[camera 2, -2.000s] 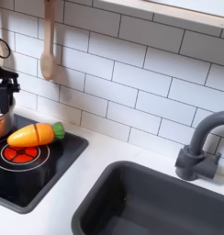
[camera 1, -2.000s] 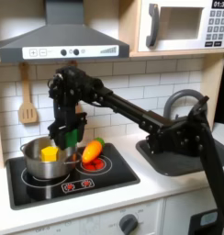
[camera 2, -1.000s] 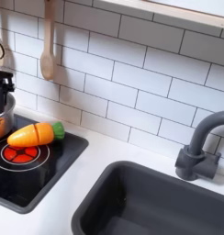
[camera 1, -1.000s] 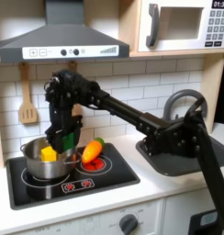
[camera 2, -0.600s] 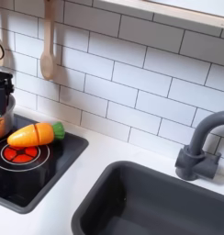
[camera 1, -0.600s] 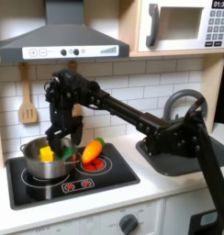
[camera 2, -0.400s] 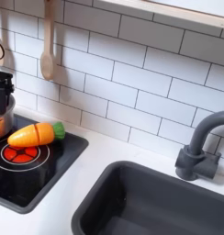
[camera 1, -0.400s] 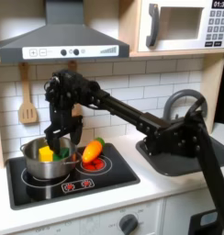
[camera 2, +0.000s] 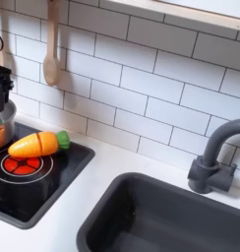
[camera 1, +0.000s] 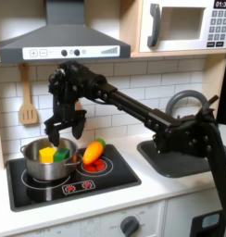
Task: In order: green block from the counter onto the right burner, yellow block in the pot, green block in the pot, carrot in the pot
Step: 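Put the green block in the pot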
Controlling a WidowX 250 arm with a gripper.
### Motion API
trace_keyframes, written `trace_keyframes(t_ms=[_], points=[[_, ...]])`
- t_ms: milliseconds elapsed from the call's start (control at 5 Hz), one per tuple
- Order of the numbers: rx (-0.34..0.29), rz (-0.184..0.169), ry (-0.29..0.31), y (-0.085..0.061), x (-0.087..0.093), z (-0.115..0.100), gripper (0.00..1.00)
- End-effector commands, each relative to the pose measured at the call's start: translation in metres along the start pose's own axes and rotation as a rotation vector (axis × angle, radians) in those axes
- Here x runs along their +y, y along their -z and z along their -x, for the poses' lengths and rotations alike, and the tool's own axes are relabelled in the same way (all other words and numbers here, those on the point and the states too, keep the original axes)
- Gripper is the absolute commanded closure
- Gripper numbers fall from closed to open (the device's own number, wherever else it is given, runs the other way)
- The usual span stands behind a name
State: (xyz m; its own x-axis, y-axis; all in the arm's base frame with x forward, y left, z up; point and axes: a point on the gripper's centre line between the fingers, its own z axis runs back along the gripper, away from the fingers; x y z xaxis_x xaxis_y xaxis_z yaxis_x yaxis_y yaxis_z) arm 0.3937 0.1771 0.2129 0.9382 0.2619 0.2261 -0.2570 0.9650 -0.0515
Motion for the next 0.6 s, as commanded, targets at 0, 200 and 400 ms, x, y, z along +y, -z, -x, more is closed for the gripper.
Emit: trace_keyframes(t_ms=[0,200,400], points=[[0.072,0.013,0.206,0.014,-0.029,0.012,0.00],[0.112,0.037,0.283,0.023,-0.043,0.020,0.00],[0.093,0.034,0.336,0.019,-0.052,0.025,0.00]])
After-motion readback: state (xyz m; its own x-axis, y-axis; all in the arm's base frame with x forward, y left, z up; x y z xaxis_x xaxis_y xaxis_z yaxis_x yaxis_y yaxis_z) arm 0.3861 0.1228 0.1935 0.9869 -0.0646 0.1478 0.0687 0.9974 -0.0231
